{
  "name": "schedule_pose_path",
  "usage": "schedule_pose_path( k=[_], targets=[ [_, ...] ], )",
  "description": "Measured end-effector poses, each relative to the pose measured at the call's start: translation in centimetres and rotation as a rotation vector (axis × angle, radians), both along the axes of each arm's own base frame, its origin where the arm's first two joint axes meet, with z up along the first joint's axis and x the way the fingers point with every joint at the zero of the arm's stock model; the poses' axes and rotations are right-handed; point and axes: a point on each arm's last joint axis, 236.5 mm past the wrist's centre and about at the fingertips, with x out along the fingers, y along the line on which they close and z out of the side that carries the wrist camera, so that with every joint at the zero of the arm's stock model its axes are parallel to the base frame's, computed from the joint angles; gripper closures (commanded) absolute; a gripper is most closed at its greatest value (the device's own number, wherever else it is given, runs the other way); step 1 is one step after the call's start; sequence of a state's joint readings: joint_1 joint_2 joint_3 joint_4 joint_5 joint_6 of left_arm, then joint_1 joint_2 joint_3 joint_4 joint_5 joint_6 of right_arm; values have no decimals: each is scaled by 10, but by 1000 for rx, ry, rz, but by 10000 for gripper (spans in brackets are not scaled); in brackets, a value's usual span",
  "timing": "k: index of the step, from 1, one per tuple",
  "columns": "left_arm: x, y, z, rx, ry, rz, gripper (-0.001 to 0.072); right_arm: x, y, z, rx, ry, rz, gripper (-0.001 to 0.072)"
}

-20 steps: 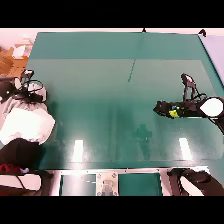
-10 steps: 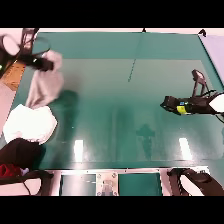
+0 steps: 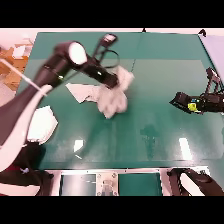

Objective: Fold the shirts.

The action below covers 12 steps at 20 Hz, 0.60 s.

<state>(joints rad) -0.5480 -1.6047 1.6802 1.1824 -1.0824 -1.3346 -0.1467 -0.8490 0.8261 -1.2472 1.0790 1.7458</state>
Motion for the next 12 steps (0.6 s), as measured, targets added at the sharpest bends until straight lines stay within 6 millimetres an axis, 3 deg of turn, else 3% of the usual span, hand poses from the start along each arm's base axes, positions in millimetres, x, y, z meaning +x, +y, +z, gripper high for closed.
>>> schedule_pose_path(
  k=[2, 4, 7, 12],
  targets=[
    [4, -2, -6, -14, 28, 20, 33, -3, 0, -2, 4, 16, 3, 374],
    [17, 20, -6, -6, 58, 71, 33, -8, 5, -5, 15, 37, 14, 374],
    [37, 88, -14, 36, 156, 195, 33, -17, 24, -20, 58, 79, 50, 374],
    [40, 217, -73, 92, 392, 459, 32, -7, 75, -68, 179, 135, 112, 379]
  ],
)
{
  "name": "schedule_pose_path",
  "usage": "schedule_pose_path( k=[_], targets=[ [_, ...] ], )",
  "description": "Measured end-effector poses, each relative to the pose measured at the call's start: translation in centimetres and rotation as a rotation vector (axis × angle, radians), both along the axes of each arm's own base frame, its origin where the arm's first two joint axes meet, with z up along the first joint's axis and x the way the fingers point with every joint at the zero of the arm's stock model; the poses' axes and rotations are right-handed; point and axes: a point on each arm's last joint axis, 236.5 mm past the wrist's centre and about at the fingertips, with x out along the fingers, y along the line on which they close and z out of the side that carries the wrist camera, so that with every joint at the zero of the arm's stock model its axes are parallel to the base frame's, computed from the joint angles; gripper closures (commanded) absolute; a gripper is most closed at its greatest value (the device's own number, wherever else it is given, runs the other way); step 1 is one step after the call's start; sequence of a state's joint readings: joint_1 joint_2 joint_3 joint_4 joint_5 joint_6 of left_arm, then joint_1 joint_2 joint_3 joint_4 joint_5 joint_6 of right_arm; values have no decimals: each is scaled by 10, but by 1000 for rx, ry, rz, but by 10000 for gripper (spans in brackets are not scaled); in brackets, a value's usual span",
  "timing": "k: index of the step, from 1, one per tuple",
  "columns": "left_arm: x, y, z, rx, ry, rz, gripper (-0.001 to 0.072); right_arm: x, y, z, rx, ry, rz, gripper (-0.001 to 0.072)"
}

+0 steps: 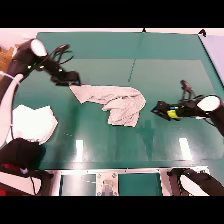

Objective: Fold the shirts.

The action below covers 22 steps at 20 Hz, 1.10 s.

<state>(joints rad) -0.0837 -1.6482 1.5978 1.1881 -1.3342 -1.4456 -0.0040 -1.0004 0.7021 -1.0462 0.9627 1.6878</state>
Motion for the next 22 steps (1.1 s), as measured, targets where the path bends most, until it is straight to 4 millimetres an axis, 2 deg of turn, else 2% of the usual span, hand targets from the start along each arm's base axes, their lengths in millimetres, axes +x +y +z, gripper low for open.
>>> schedule_pose_path(
  k=[2, 4, 7, 8, 9, 10, 11, 12, 13, 14, 15, 17, 19, 20, 22],
  targets=[
    [-2, 33, -27, 1, 48, 97, 32, 14, 17, -18, 57, 22, 13, 380],
    [-2, 49, -49, -10, 53, 162, 33, 28, 31, -32, 104, 43, 22, 381],
    [11, 45, -73, -47, 9, 194, 33, 44, 43, -52, 150, 84, 27, 387],
    [14, 38, -80, -67, 2, 194, 34, 47, 45, -56, 158, 91, 30, 440],
    [17, 29, -85, -89, -4, 194, 38, 50, 48, -58, 166, 92, 34, 456],
    [21, 20, -89, -112, -14, 194, 158, 52, 49, -59, 171, 93, 38, 456],
    [25, 11, -93, -134, -25, 194, 243, 54, 50, -60, 175, 93, 41, 456],
    [28, 3, -95, -151, -34, 194, 242, 56, 51, -60, 179, 91, 43, 461],
    [32, -4, -96, -170, -49, 197, 319, 58, 52, -60, 181, 90, 47, 462],
    [36, -8, -98, -181, -60, 202, 501, 59, 52, -59, 183, 88, 48, 467],
    [38, -11, -100, -186, -67, 205, 681, 60, 53, -59, 185, 86, 49, 554],
    [43, -15, -102, -197, -82, 213, 687, 62, 54, -57, 187, 82, 54, 697],
    [47, -17, -98, -205, -95, 211, 688, 66, 53, -52, 190, 68, 71, 699],
    [50, -19, -90, -211, -111, 205, 688, 69, 52, -46, 193, 56, 82, 699],
    [62, -22, -53, -230, -182, 189, 688, 80, 47, -23, 208, 21, 114, 699]
  ],
)
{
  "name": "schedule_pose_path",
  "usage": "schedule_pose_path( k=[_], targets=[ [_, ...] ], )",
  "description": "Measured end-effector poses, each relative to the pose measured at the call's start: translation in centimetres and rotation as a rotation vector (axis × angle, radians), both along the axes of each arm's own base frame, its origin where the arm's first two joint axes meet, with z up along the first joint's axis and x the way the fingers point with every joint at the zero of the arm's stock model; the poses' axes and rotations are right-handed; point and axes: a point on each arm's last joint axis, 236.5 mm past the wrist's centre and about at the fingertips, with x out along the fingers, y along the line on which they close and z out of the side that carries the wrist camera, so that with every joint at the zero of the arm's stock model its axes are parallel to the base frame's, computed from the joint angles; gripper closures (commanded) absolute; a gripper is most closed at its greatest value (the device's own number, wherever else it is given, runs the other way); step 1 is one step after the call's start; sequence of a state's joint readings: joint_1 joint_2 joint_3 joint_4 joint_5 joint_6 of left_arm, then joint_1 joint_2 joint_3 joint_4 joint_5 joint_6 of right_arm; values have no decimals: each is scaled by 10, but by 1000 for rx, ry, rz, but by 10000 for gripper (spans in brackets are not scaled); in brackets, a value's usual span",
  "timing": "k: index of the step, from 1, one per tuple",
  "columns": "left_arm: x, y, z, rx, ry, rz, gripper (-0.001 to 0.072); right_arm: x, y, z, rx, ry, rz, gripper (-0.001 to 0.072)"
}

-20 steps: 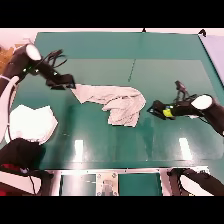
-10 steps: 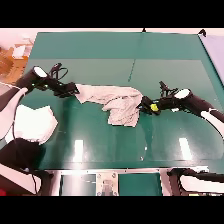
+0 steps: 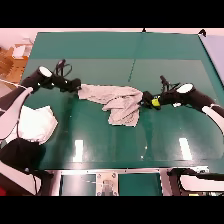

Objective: Fold the shirts.

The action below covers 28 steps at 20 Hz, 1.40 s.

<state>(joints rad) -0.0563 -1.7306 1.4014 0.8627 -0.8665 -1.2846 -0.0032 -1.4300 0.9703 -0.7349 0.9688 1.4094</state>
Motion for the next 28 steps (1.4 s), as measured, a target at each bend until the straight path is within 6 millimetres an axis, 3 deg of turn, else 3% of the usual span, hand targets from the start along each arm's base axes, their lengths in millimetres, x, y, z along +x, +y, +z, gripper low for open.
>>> schedule_pose_path(
  k=[2, 4, 6, 8, 10, 13, 15, 17, 18, 20, 21, 23, 25, 28],
  targets=[
    [12, -2, 64, -9, -131, -7, 688, 15, -9, 42, 22, -70, 26, 699],
    [15, -3, 155, -22, -310, -14, 688, 27, -20, 102, 30, -175, 62, 699],
    [-1, -3, 257, -31, -515, -19, 688, 28, -31, 169, 20, -303, 98, 699],
    [-39, -1, 355, -39, -715, -22, 688, 16, -38, 242, -13, -451, 133, 698],
    [-95, 2, 441, -46, -905, -25, 687, -7, -41, 304, -58, -594, 152, 698],
    [-184, 7, 531, -50, -1138, -26, 688, -53, -41, 376, -139, -788, 154, 698],
    [-239, 14, 571, -32, -1266, -15, 687, -84, -43, 410, -208, -900, 135, 697],
    [-271, 25, 589, 1, -1328, 20, 687, -108, -45, 434, -271, -988, 106, 697],
    [-276, 31, 589, 27, -1325, 44, 687, -115, -46, 440, -292, -1010, 97, 697],
    [-267, 42, 577, 76, -1275, 81, 687, -121, -48, 439, -310, -1019, 84, 697],
    [-253, 45, 565, 93, -1229, 90, 687, -118, -50, 431, -308, -999, 81, 697],
    [-209, 47, 524, 123, -1095, 90, 687, -106, -54, 397, -286, -911, 78, 697],
    [-152, 44, 465, 137, -933, 76, 687, -87, -55, 344, -243, -795, 76, 697],
    [-66, 27, 356, 124, -708, 3, 686, -53, -54, 236, -173, -589, 35, 697]
  ],
)
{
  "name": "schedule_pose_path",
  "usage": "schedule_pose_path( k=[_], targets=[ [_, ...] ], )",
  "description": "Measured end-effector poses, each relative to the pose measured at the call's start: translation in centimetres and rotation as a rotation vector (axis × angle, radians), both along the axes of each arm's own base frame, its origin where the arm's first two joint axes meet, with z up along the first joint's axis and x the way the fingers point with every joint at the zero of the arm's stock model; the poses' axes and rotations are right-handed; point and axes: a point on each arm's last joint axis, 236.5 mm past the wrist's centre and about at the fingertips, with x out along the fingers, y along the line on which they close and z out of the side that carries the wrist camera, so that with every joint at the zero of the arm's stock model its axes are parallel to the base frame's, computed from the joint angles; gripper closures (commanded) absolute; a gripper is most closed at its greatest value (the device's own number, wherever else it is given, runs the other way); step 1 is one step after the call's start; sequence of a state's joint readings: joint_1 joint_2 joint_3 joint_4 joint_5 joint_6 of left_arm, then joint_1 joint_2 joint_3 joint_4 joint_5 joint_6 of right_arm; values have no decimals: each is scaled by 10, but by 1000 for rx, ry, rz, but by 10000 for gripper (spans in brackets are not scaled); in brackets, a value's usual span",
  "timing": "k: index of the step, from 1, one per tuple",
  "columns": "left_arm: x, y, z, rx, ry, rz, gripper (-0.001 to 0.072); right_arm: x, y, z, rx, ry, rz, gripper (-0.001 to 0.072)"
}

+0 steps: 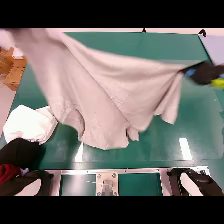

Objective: Fold the shirts.

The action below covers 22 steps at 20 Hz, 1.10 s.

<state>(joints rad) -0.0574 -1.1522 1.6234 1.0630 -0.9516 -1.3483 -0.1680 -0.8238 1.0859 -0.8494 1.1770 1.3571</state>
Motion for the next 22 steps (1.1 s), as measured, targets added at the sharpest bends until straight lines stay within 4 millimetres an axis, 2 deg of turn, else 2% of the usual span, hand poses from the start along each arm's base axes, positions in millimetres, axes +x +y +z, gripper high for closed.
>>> schedule_pose_path(
  k=[2, 4, 5, 7, 8, 9, 10, 11, 13, 15, 17, 18, 20, 22],
  targets=[
    [52, -18, -74, -42, 112, -56, 686, 22, -3, -74, 31, 122, -60, 697],
    [91, -36, -132, -126, 179, -94, 686, 42, -11, -139, 42, 222, -131, 698],
    [107, -43, -154, -173, 196, -102, 685, 52, -16, -166, 43, 263, -164, 698],
    [128, -52, -196, -243, 234, -110, 683, 68, -22, -205, 41, 324, -208, 697],
    [133, -55, -214, -266, 256, -117, 514, 75, -25, -218, 40, 342, -223, 692],
    [136, -58, -225, -285, 271, -122, 179, 84, -28, -225, 38, 348, -234, 585],
    [137, -61, -234, -302, 288, -136, 141, 92, -30, -228, 37, 347, -241, 414],
    [135, -63, -237, -318, 306, -158, 147, 100, -34, -225, 38, 338, -245, 317],
    [128, -58, -231, -352, 345, -210, 147, 111, -49, -208, 30, 321, -242, 308],
    [111, -44, -220, -385, 428, -263, 147, 105, -65, -190, 17, 338, -217, 309],
    [86, -21, -216, -374, 540, -279, 148, 86, -79, -179, 6, 370, -203, 308],
    [71, -11, -217, -361, 608, -279, 147, 72, -80, -178, 7, 396, -192, 308],
    [36, 3, -230, -321, 754, -262, 148, 40, -69, -188, 22, 460, -165, 308],
    [2, 16, -247, -293, 880, -210, 147, 8, -46, -211, 55, 534, -134, 308]
  ],
)
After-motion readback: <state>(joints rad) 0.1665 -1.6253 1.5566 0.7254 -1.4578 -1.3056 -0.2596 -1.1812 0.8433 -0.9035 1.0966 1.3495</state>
